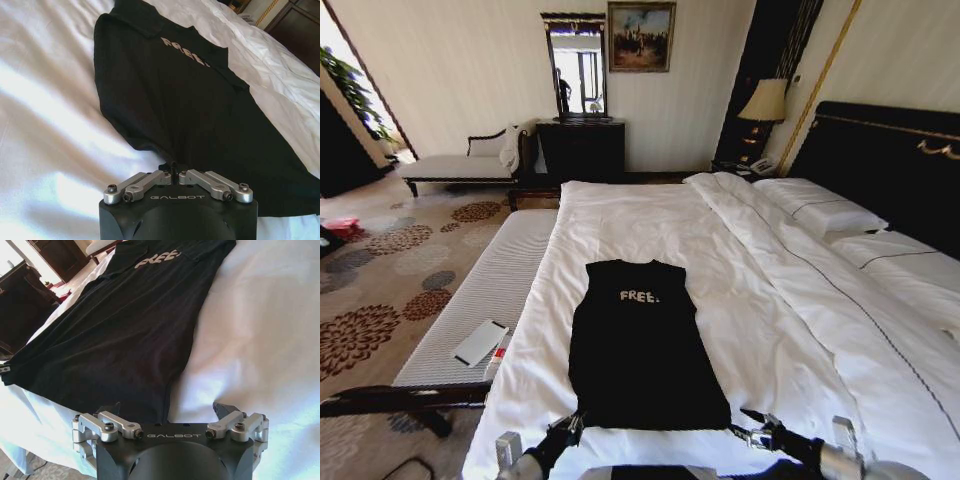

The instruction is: Fold the clothes on the bed.

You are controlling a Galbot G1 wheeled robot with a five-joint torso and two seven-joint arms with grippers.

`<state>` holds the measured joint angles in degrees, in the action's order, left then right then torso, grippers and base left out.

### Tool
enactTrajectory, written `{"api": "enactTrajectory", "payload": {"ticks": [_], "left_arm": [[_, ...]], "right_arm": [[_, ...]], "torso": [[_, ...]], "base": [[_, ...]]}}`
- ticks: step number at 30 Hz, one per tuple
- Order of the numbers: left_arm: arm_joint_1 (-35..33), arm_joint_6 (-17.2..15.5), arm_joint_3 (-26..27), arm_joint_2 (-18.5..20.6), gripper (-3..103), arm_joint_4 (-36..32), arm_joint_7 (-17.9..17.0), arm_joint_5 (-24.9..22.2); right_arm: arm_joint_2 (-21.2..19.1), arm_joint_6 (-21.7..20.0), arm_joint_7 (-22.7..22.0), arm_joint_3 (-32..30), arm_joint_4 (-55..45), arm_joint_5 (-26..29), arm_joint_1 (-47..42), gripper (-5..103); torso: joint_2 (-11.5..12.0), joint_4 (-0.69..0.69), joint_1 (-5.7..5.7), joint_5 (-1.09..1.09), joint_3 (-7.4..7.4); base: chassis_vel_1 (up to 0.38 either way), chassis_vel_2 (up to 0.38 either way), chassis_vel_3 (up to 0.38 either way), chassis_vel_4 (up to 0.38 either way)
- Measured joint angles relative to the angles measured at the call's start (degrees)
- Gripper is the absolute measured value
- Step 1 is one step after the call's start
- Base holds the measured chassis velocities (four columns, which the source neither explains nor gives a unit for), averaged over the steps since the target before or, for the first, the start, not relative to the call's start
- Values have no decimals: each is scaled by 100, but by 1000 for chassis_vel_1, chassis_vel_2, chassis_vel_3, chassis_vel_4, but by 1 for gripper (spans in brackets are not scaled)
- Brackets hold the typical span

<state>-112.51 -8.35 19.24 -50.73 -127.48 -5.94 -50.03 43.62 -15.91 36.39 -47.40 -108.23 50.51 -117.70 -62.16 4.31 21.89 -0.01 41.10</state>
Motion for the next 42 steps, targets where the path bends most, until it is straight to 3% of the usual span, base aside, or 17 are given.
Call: {"api": "enactTrajectory", "payload": {"ticks": [3,8,11,13,17,19,21,22,23,26,28,32,33,34,42], "left_arm": [[10,-6,-10,11,2,0,-3,-5],[66,-23,-45,1,2,-9,-36,-15],[84,-36,-56,6,2,-16,-56,-36],[85,-37,-61,3,2,-13,-58,-36],[115,-47,-70,-27,2,-5,-59,-32],[124,-49,-64,-26,2,-5,-58,-34],[165,-54,-36,-11,2,-4,-59,-57],[165,-54,-36,-11,2,-4,-59,-57],[201,-57,-34,-10,2,8,-60,-64],[247,-60,-45,-23,2,37,-61,-41],[320,-61,-64,-25,2,79,-60,-1],[354,-71,-64,-4,2,81,-61,-8],[349,-71,-63,4,2,96,-47,21],[343,-69,-64,4,2,104,-39,37],[285,-35,-47,-49,2,119,-5,112]], "right_arm": [[-16,-16,-26,44,7,-2,44,103],[-60,-19,-32,103,64,-26,66,98],[-95,-28,-25,159,84,-28,123,85],[-101,-35,-17,169,84,-33,134,85],[-130,-45,41,198,90,-77,177,63],[-133,-45,48,197,91,-83,173,63],[-129,-43,92,183,95,-127,139,52],[-129,-43,92,183,95,-127,139,52],[-100,-29,103,177,100,-165,122,41],[-22,-10,103,180,103,-201,129,36],[83,-4,103,205,96,-210,141,25],[131,-3,101,210,45,-212,131,20],[131,-2,101,196,23,-205,118,8],[130,-3,102,190,18,-203,115,3],[195,45,288,116,-33,-265,-6,0]], "torso": [[0,0,0,1,0],[0,1,0,1,0],[0,0,0,0,0],[0,0,0,1,0],[0,0,0,1,0],[0,0,0,1,0],[0,0,0,1,0],[0,0,0,1,0],[0,0,0,1,0],[0,0,0,1,0],[0,1,0,0,0],[0,1,0,1,0],[0,0,0,1,0],[0,0,0,1,0],[0,0,0,1,0]], "base": [[0,0,0,0],[0,0,0,0],[0,0,0,0],[0,0,0,0],[0,0,0,0],[0,0,0,0],[0,0,0,0],[0,0,0,0],[0,0,0,0],[0,0,0,0],[0,0,0,0],[0,0,0,0],[0,0,0,0],[0,0,0,0],[0,0,0,0]]}}
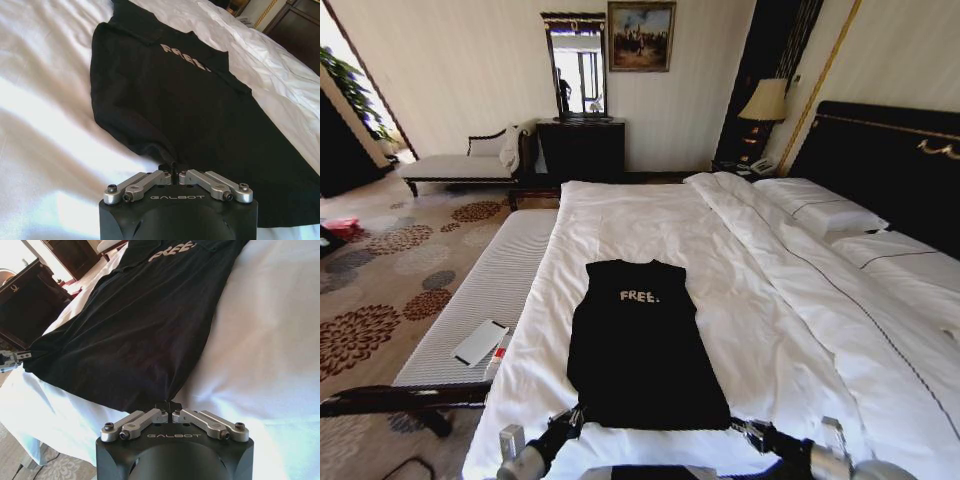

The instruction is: Fold the clothes on the bed.

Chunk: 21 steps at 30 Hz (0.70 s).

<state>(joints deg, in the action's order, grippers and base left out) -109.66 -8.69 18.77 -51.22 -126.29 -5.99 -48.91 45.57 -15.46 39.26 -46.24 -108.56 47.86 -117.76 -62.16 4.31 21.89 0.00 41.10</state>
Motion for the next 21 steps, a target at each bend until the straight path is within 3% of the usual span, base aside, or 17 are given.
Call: {"api": "enactTrajectory", "payload": {"ticks": [7,14,21], "left_arm": [[-143,63,52,-10,2,-59,59,91],[-521,504,145,-18,2,-130,221,567],[-1053,968,302,-4,2,-417,285,739]], "right_arm": [[186,92,179,-202,-132,-39,-6,0],[454,122,323,-605,-572,87,29,0],[659,256,541,-865,-879,57,-270,0]], "torso": [[0,1,0,0,0],[0,0,0,1,0],[0,0,0,0,0]], "base": [[0,0,0,0],[0,0,0,0],[0,0,0,0]]}}
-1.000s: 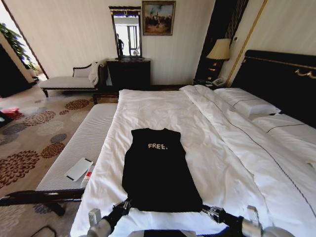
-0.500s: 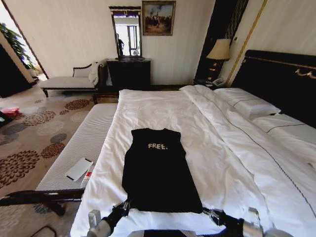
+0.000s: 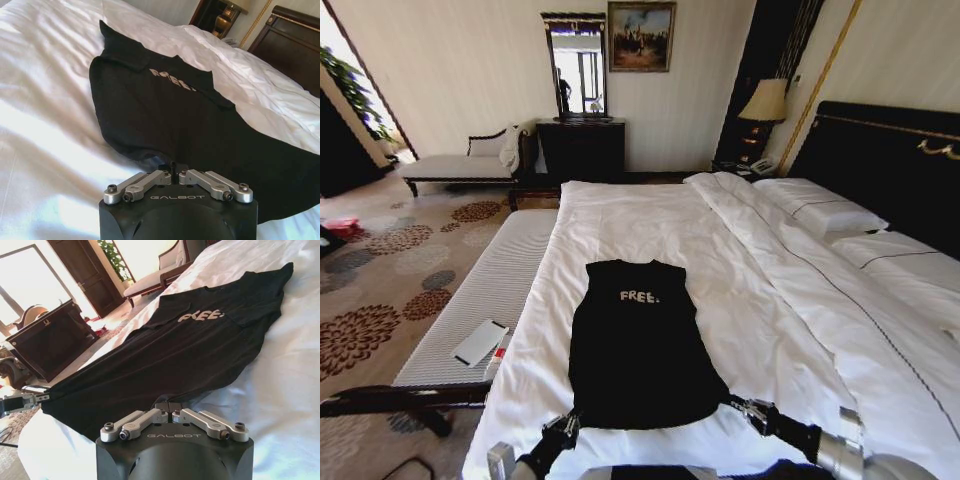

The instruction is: Fold the clothes on the bed.

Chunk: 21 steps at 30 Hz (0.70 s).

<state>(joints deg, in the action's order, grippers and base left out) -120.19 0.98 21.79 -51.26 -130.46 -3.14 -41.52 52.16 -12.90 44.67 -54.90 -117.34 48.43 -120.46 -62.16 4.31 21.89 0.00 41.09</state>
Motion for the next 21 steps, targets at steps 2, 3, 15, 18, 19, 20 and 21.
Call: {"api": "enactTrajectory", "payload": {"ticks": [2,3,15,18,19,20,21], "left_arm": [[-283,173,34,-13,2,-98,52,143],[-432,270,41,-27,2,-132,74,238],[-1357,930,270,-121,2,-153,229,605],[-1432,998,303,-160,2,-155,236,618],[-1433,1016,306,-191,2,-157,236,618],[-1408,1017,306,-214,2,-161,228,612],[-1408,1017,306,-214,2,-161,228,612]], "right_arm": [[106,91,184,-147,-114,-71,-150,0],[161,148,288,-228,-176,-87,-229,0],[415,521,748,-537,-270,-228,-668,0],[497,597,884,-592,-255,-221,-714,0],[537,636,921,-602,-255,-216,-713,0],[562,653,918,-601,-256,-202,-684,0],[562,653,918,-601,-256,-202,-684,0]], "torso": [[0,1,0,0,0],[0,0,0,-1,0],[0,0,0,0,0],[-1,1,0,0,0],[-1,0,0,0,0],[0,0,0,0,0],[0,0,0,0,0]], "base": [[0,0,0,0],[0,0,0,0],[0,0,0,0],[0,0,0,0],[0,0,0,0],[0,0,0,0],[0,0,0,0]]}}
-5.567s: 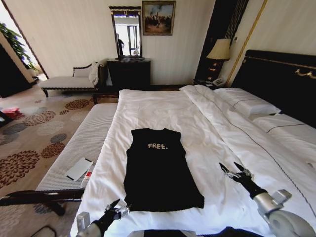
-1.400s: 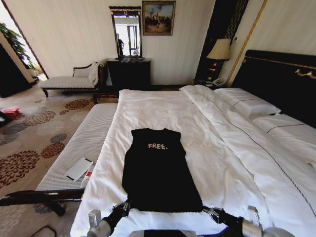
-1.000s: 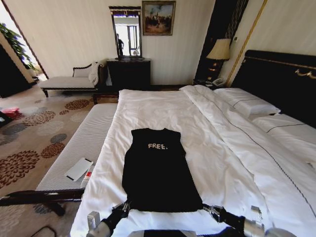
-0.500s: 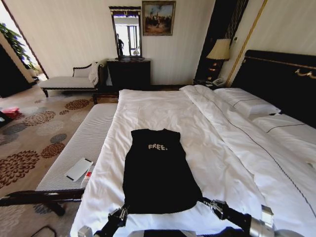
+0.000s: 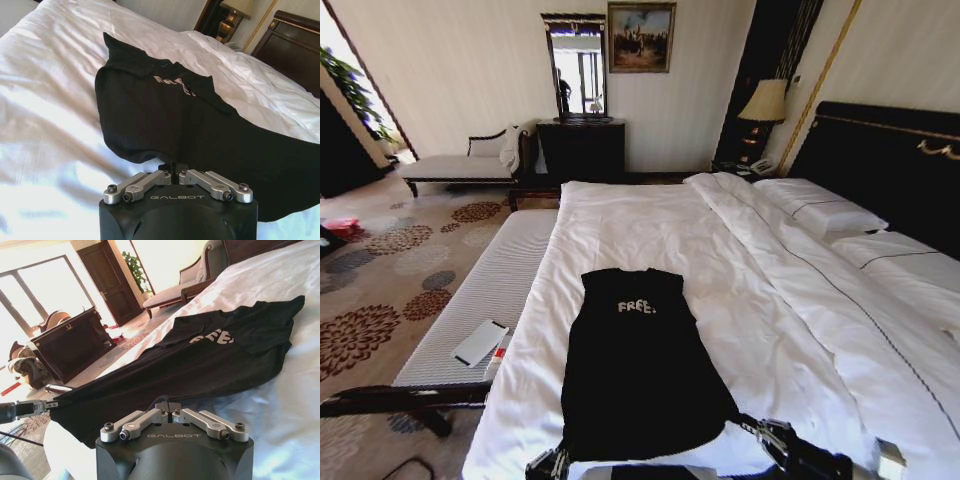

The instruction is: Fold the clothes on the bed.

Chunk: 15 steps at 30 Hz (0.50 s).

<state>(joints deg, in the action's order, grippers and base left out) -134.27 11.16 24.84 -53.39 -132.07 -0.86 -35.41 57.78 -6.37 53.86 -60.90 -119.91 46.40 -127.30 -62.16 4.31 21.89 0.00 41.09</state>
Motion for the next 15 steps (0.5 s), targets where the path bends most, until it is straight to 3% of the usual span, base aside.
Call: {"api": "enactTrajectory", "payload": {"ticks": [6,8,12,15], "left_arm": [[376,-75,-10,-86,2,-43,-166,-151],[964,-383,-15,-130,2,-137,-396,-441],[1630,-785,-83,-119,2,-213,-693,-727],[2656,-1563,-183,-92,2,-256,-1126,-1182]], "right_arm": [[-11,14,-377,85,-1,210,336,0],[-145,-13,-955,210,-17,559,766,0],[-259,-98,-1305,281,-49,788,1115,0],[-446,-234,-1774,355,-84,1077,1591,0]], "torso": [[0,0,0,0,0],[0,-2,0,-1,0],[0,-2,0,-1,1],[1,0,1,1,1]], "base": [[0,0,0,0],[0,0,0,0],[0,0,0,0],[0,0,0,0]]}}
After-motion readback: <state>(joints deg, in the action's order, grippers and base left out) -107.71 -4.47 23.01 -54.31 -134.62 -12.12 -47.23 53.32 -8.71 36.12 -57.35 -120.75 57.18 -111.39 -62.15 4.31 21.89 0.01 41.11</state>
